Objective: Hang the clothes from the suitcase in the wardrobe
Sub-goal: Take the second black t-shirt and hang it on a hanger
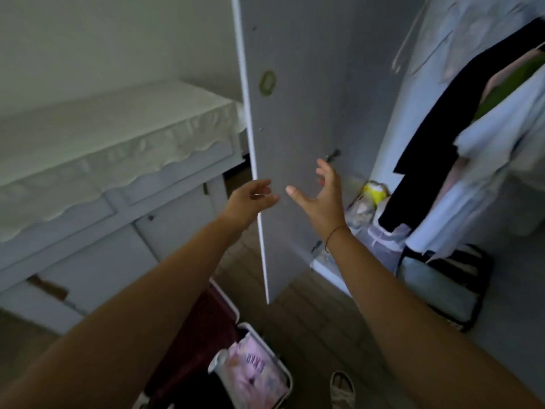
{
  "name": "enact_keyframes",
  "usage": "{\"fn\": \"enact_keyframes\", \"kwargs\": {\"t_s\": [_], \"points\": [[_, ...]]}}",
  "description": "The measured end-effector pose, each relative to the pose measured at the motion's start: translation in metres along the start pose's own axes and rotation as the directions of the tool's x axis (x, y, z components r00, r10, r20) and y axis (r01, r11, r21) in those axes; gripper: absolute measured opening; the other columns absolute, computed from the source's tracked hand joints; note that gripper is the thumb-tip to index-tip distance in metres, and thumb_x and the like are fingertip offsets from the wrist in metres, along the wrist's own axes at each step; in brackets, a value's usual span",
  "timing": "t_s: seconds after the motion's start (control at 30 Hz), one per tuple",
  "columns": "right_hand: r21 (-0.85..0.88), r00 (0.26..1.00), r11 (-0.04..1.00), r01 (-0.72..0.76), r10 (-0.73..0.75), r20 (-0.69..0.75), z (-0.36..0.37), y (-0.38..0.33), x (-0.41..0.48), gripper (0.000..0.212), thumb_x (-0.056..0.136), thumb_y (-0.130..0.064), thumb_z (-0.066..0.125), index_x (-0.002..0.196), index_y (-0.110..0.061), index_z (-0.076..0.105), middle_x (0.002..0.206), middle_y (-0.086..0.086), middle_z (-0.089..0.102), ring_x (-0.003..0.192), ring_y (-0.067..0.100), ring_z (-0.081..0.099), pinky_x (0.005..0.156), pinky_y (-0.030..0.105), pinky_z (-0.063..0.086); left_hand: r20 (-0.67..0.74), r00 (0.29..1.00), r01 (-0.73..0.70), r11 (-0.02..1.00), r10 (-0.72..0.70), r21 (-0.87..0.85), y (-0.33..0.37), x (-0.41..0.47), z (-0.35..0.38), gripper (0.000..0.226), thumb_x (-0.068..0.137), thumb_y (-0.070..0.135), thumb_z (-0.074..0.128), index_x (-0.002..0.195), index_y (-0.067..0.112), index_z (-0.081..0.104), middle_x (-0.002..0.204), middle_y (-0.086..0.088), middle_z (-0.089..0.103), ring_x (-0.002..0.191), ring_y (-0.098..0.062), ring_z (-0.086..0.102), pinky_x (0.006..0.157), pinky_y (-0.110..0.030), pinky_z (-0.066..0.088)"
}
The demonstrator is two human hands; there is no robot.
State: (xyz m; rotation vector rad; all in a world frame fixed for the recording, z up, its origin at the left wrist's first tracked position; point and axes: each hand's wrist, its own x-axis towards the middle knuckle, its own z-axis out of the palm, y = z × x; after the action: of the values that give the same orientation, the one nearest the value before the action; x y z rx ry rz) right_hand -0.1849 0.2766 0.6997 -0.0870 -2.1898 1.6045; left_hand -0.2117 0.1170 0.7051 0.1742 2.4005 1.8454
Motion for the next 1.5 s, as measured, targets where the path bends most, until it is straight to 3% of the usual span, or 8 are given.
{"fn": "enact_keyframes", "kwargs": {"t_s": [0.13, 0.27, 0.37, 0.5, 0.7, 0.87, 0.97, 1.5], "points": [[0.051, 0.980, 0.998, -0.043, 0.032, 0.197, 0.048, 0.001, -0.065, 0.078, 0.076, -0.021, 0.076, 0.140, -0.013, 0.034, 0.138, 0.008, 0.038, 0.123, 0.017, 0.041, 0.103, 0.028, 0.038, -0.145, 0.985, 0.091, 0.996, -0.091, -0.003, -0.050, -0.065, -0.059, 0.048, 0.083, 0.008, 0.069, 0.129, 0.004, 0.054, 0.107, -0.007, 0.060, 0.098, -0.015, 0.057, 0.072, -0.005, 0.047], [0.022, 0.915, 0.993, -0.119, 0.101, 0.391, 0.096, 0.022, -0.112, 0.074, 0.076, -0.022, 0.077, 0.138, -0.014, 0.037, 0.134, 0.008, 0.044, 0.122, 0.018, 0.046, 0.103, 0.031, 0.040, -0.247, 0.942, 0.211, 0.973, -0.227, -0.089, -0.106, -0.118, -0.104, 0.048, 0.083, 0.009, 0.070, 0.129, 0.006, 0.054, 0.109, -0.006, 0.060, 0.101, -0.018, 0.059, 0.092, -0.028, 0.048], [-0.026, 0.843, 0.983, -0.183, 0.171, 0.511, 0.133, 0.051, -0.143, 0.070, 0.075, -0.024, 0.077, 0.135, -0.015, 0.042, 0.130, 0.006, 0.049, 0.117, 0.015, 0.048, 0.097, 0.023, 0.042, -0.335, 0.886, 0.288, 0.947, -0.320, -0.143, -0.154, -0.156, -0.127, 0.046, 0.083, 0.011, 0.070, 0.126, 0.008, 0.056, 0.111, -0.006, 0.062, 0.096, -0.015, 0.061, 0.084, -0.020, 0.048], [-0.063, 0.741, 0.970, -0.236, 0.222, 0.634, 0.172, 0.098, -0.187, 0.053, 0.080, -0.021, 0.073, 0.125, -0.012, 0.049, 0.119, 0.000, 0.053, 0.107, 0.010, 0.050, 0.079, 0.002, 0.039, -0.460, 0.738, 0.423, 0.869, -0.495, -0.256, -0.229, -0.206, -0.139, 0.045, 0.085, 0.027, 0.070, 0.126, 0.013, 0.058, 0.115, -0.003, 0.064, 0.105, -0.017, 0.061, 0.096, -0.031, 0.047], [-0.182, 0.612, 0.939, -0.291, 0.329, 0.719, 0.220, 0.203, -0.255, 0.055, 0.076, -0.031, 0.076, 0.123, -0.016, 0.052, 0.119, 0.005, 0.057, 0.109, 0.016, 0.055, 0.095, 0.030, 0.046, -0.554, 0.510, 0.551, 0.744, -0.658, -0.378, -0.362, -0.275, -0.120, 0.045, 0.087, 0.032, 0.066, 0.126, 0.012, 0.058, 0.113, -0.001, 0.064, 0.107, -0.017, 0.060, 0.090, -0.029, 0.046], [-0.279, 0.513, 0.922, -0.268, 0.381, 0.769, 0.271, 0.317, -0.307, 0.058, 0.078, -0.030, 0.075, 0.127, -0.013, 0.049, 0.117, -0.002, 0.054, 0.110, 0.011, 0.052, 0.089, 0.013, 0.041, -0.525, 0.368, 0.623, 0.623, -0.767, -0.474, -0.504, -0.312, -0.086, 0.039, 0.085, 0.032, 0.068, 0.117, 0.009, 0.063, 0.110, -0.003, 0.068, 0.101, -0.017, 0.063, 0.083, -0.026, 0.046], [-0.338, 0.473, 0.909, -0.243, 0.415, 0.777, 0.306, 0.405, -0.345, 0.057, 0.075, -0.038, 0.075, 0.123, -0.017, 0.051, 0.122, 0.001, 0.057, 0.118, 0.016, 0.053, 0.102, 0.033, 0.042, -0.491, 0.336, 0.667, 0.571, -0.804, -0.479, -0.592, -0.324, -0.061, 0.044, 0.087, 0.030, 0.067, 0.124, 0.008, 0.060, 0.118, -0.005, 0.065, 0.109, -0.021, 0.061, 0.088, -0.027, 0.046], [-0.527, 0.491, 0.838, -0.139, 0.521, 0.698, 0.427, 0.662, -0.464, 0.089, 0.077, -0.041, 0.072, 0.146, -0.010, 0.025, 0.150, 0.009, 0.032, 0.138, 0.022, 0.031, 0.110, 0.029, 0.030, -0.454, 0.361, 0.670, 0.565, -0.815, -0.481, -0.884, -0.307, 0.046, 0.061, 0.083, 0.040, 0.069, 0.135, 0.016, 0.049, 0.126, -0.001, 0.054, 0.119, -0.018, 0.050, 0.097, -0.029, 0.043]]}}
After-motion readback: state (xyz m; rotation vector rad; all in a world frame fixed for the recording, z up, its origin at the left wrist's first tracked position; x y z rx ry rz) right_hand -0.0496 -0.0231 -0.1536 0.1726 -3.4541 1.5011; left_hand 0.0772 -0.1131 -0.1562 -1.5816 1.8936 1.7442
